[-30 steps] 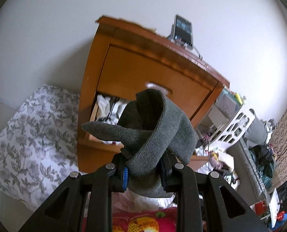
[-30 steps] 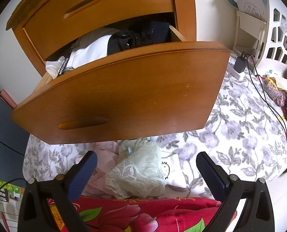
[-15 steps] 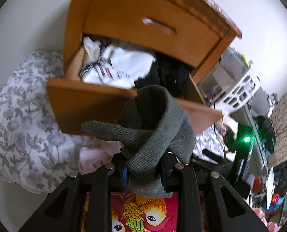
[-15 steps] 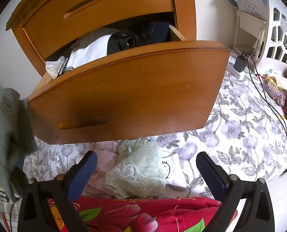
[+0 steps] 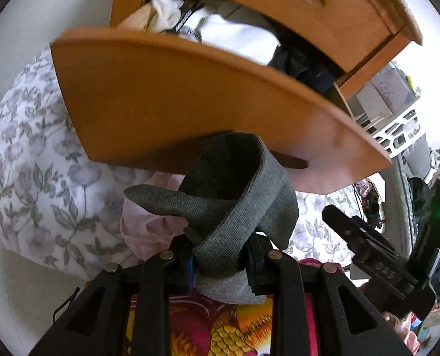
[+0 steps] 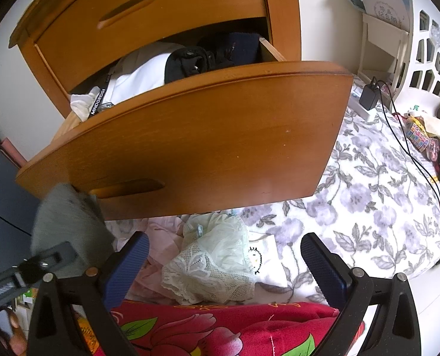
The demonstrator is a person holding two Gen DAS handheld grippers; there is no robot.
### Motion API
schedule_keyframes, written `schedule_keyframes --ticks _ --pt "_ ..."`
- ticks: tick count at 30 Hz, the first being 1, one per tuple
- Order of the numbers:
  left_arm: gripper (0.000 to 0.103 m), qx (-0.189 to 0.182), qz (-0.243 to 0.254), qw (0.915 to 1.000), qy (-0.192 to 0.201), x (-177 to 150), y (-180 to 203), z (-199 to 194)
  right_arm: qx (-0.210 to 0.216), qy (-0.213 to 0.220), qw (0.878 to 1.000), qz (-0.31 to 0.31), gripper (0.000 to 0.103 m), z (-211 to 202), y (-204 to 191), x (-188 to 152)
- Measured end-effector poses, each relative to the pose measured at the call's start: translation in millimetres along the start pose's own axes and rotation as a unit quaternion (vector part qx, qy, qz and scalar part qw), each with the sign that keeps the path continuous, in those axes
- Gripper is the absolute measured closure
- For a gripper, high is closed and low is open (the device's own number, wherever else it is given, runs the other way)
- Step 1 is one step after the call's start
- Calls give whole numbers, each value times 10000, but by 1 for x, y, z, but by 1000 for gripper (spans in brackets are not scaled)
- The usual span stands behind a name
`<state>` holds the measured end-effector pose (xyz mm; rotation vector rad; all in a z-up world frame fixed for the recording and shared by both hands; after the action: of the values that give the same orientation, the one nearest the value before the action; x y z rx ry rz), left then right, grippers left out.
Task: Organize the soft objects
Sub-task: 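Carry the grey cloth down toward the bedspread with the left gripper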
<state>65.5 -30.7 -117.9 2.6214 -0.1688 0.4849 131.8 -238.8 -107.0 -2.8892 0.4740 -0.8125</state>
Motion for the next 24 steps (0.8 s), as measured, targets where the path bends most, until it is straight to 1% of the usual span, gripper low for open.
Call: schedule_keyframes --ticks 2,6,17,21,23,24 --pt "76 19 -37 10000 -60 -1 -1 6 6 -6 10000 2 0 0 0 0" --pt "76 92 50 9999 -100 0 2 16 3 -2 10000 2 0 0 0 0" --pt "76 275 214 9992 -204 -1 8 25 5 -5 10000 2 0 0 0 0" --pt "72 323 266 9989 -222 0 11 25 2 1 10000 -3 0 0 0 0" --pt "66 347 278 9987 -229 0 11 25 4 -2 10000 0 0 0 0 0" --pt "61 357 280 9987 -228 0 11 24 3 -1 10000 -1 0 0 0 0"
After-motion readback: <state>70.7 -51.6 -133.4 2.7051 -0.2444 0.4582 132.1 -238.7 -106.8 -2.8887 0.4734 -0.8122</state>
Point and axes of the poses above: each gripper's, at about its wrist camera, not at the fingertips, and z roughly the way its jaws point, y to its right, x to its top, the point moved 10 cm from there along z, roughly the way its jaws point, and after that the axes turned 2 degrees about -x, right-handed, at the moved point
